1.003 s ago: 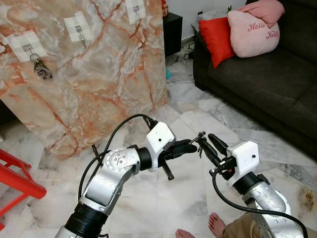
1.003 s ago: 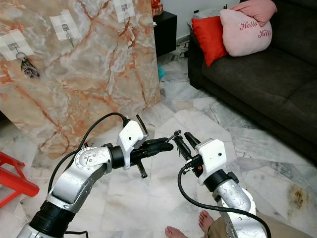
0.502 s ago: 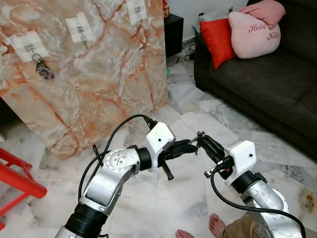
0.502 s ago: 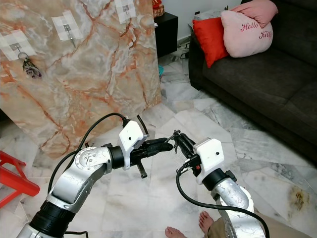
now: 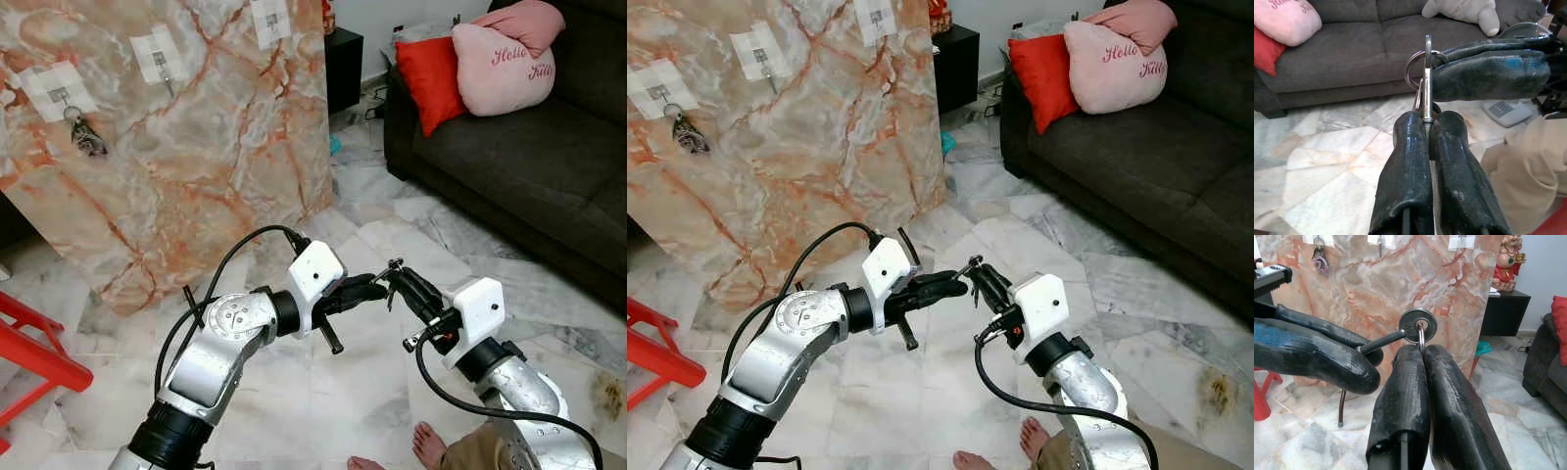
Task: Hang keys on a hook
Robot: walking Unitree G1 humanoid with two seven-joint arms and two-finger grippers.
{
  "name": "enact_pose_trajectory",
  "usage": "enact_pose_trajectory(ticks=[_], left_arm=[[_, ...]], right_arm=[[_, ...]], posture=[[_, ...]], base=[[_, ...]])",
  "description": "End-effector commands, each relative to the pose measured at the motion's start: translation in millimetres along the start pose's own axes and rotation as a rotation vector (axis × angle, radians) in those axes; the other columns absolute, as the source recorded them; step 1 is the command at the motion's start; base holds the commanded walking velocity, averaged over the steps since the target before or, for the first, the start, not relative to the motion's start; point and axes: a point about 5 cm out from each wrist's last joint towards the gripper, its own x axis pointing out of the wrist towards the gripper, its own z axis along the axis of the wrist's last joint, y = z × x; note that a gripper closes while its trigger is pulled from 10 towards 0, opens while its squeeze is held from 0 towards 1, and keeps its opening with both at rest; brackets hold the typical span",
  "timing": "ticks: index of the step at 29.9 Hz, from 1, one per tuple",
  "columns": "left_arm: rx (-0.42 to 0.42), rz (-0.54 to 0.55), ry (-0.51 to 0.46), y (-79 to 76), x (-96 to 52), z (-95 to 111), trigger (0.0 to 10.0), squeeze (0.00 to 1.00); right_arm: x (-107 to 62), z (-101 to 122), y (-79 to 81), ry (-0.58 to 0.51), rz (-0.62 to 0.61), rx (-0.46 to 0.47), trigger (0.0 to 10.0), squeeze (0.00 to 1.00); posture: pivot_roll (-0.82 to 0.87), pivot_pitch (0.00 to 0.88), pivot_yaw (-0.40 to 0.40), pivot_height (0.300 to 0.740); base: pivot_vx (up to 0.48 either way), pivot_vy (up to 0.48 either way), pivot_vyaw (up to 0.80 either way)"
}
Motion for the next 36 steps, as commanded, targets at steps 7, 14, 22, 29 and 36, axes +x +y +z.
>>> enact_pose_trajectory(ticks=[7, 14, 22, 29, 36], left_arm=[[0.034, -0.030, 0.003, -1.6, -0.7, 1, 10.0, 1.00], [0.022, -0.050, 0.000, -4.0, -0.5, 1, 10.0, 1.00], [0.022, -0.038, 0.006, -2.4, -1.3, 0, 10.0, 1.00], [0.041, 0.093, 0.043, 14.4, -6.7, -7, 10.0, 0.00], [0.007, 0.158, 0.028, 22.6, -15.4, -8, 10.0, 0.00]], right_arm=[[2.0, -2, 3.2, 0.010, 0.018, 0.018, 0.0, 0.00], [2.5, -2, 3.0, 0.009, 0.018, 0.019, 0.0, 0.00], [3.4, -2, 3.1, 0.006, 0.018, 0.019, 0.0, 0.00], [2.7, -5, 1.0, 0.020, 0.010, 0.015, 0.0, 0.00], [0.4, -14, -5.5, 0.071, -0.029, -0.001, 0.0, 0.00]], posture=[[-0.09, 0.055, 0.032, 0.740], [-0.09, 0.056, 0.032, 0.740], [-0.09, 0.056, 0.033, 0.740], [-0.09, 0.054, 0.033, 0.740], [-0.09, 0.051, 0.033, 0.740]], base=[[0.000, 0.000, 0.00], [0.000, 0.000, 0.00], [0.000, 0.000, 0.00], [0.000, 0.000, 0.00], [0.000, 0.000, 0.00]])
